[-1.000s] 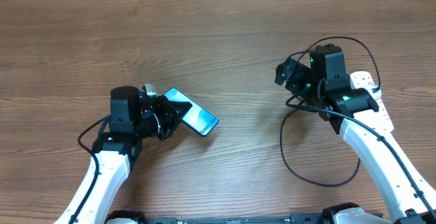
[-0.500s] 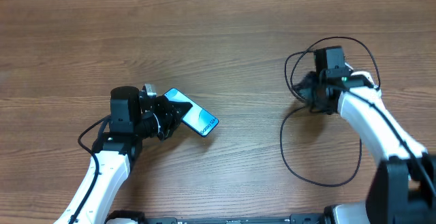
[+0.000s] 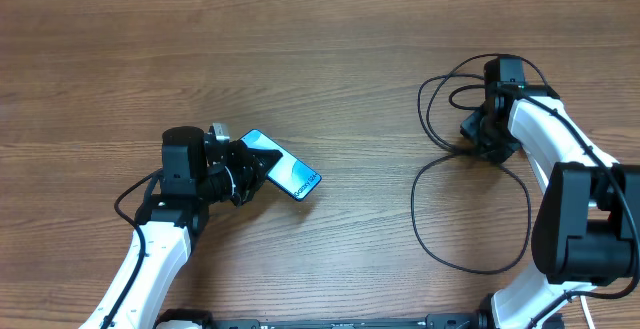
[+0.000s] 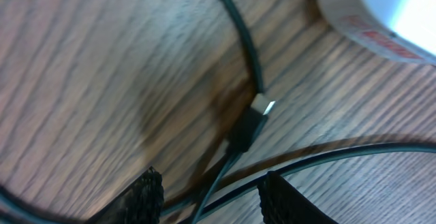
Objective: Plug charger to phone and switch on socket
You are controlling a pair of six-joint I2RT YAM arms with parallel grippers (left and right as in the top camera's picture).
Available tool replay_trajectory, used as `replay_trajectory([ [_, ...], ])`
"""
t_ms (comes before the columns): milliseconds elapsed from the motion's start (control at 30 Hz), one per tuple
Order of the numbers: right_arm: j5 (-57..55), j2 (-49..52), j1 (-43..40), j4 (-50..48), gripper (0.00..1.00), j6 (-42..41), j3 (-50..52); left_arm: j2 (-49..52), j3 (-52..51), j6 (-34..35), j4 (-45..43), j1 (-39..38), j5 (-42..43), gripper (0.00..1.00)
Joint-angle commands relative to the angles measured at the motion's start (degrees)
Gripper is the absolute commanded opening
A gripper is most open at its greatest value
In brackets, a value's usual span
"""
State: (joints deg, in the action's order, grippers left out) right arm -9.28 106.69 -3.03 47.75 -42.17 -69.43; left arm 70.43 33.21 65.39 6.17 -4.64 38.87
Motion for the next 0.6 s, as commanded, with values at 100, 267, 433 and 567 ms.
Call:
replay_trajectory([
  [100,-1.0,0.0,-0.3,-1.1,0.47,-2.6,-1.0,0.0,0.7,-0.6,-0.5,0.2,1.9,0.04],
  [267,-1.2,0.1,-0.3,-0.9,0.45,-6.5,0.1,0.0,0.7,-0.6,-0.5,0.2,1.9,0.04],
  [433,-1.6,0.2,-0.3,-2.6,0.44,-9.1,1.7,0.0,0.7,-0.6,-0.5,0.2,2.1,0.04],
  [567,-1.7,0.6,-0.3,-3.7,0.43,-9.8,1.7,0.0,0.7,-0.6,-0.5,0.2,2.1,0.04],
])
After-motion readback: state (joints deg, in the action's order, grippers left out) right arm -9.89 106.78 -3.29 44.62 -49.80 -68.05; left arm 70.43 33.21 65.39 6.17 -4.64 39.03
